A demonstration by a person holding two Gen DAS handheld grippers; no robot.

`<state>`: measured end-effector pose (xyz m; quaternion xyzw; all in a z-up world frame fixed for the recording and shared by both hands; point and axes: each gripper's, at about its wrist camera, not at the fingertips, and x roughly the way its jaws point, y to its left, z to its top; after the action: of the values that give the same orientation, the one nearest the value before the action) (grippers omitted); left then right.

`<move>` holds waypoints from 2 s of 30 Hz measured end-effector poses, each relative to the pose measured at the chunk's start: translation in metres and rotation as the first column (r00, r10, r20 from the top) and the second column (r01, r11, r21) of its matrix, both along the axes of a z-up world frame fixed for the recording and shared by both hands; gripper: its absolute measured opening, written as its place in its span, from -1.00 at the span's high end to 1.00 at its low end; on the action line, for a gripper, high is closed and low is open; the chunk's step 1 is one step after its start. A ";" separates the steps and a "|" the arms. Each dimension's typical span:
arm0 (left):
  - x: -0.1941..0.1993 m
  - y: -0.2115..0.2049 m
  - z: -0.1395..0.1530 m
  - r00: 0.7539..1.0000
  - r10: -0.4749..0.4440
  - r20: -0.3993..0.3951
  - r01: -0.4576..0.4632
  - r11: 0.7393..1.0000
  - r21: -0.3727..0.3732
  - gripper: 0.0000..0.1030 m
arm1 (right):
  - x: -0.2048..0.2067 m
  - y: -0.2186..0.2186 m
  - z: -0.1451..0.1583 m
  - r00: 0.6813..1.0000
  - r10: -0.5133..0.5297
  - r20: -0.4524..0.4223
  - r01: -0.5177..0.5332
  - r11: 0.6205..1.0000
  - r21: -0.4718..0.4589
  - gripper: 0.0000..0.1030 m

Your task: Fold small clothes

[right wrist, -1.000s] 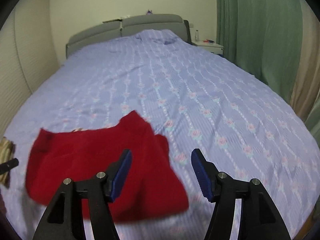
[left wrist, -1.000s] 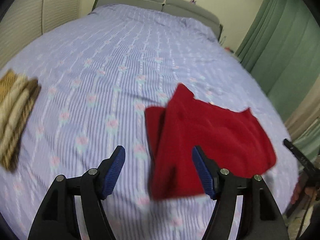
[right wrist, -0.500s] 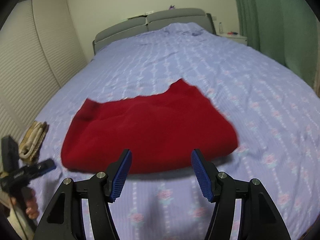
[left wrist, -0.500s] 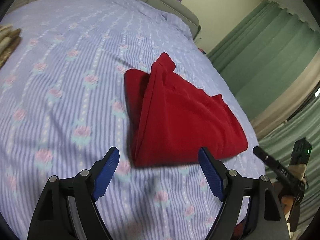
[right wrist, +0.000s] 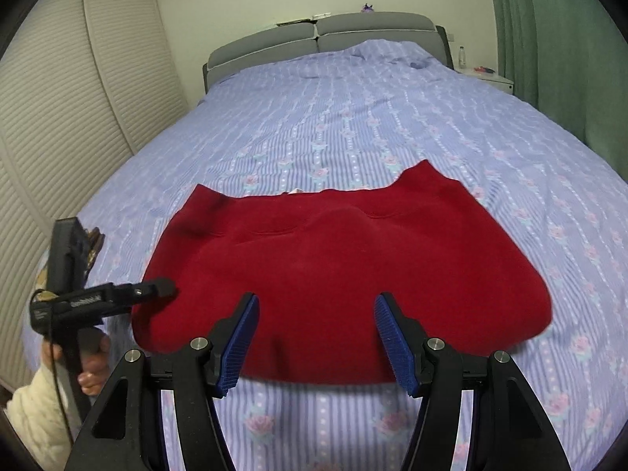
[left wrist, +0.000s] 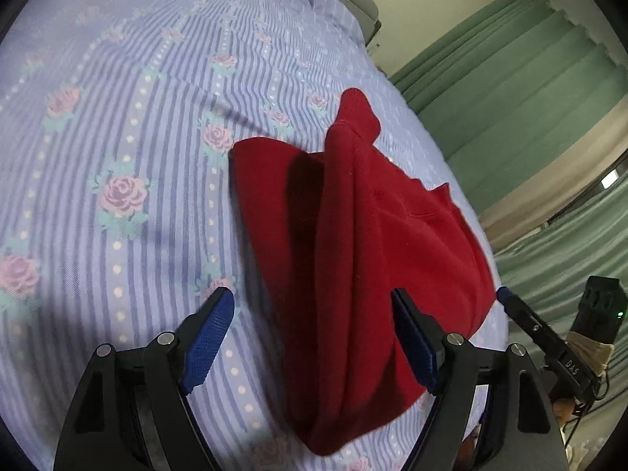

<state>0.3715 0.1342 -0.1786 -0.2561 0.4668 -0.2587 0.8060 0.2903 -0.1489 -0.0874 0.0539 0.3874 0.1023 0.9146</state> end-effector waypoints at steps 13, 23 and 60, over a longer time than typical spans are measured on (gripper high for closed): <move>0.008 -0.009 -0.015 0.991 -0.132 -0.002 0.128 0.963 -0.238 -0.29 | 0.012 0.003 -0.011 1.000 -0.002 -0.007 0.002 0.998 0.063 0.26; -0.011 0.007 0.003 0.998 -0.023 -0.054 0.008 0.966 -0.260 0.42 | 0.033 0.018 -0.029 0.997 0.055 -0.050 -0.051 0.996 0.072 0.66; 0.000 -0.176 0.152 0.997 0.072 0.017 -0.075 0.974 0.213 0.44 | 0.071 -0.088 0.007 0.994 0.066 -0.084 -0.051 0.984 0.170 1.00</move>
<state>0.3720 -0.0418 -0.0265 -0.1840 0.4782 -0.1784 0.8400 0.3615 -0.2367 -0.0799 0.1237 0.4195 0.1586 0.8852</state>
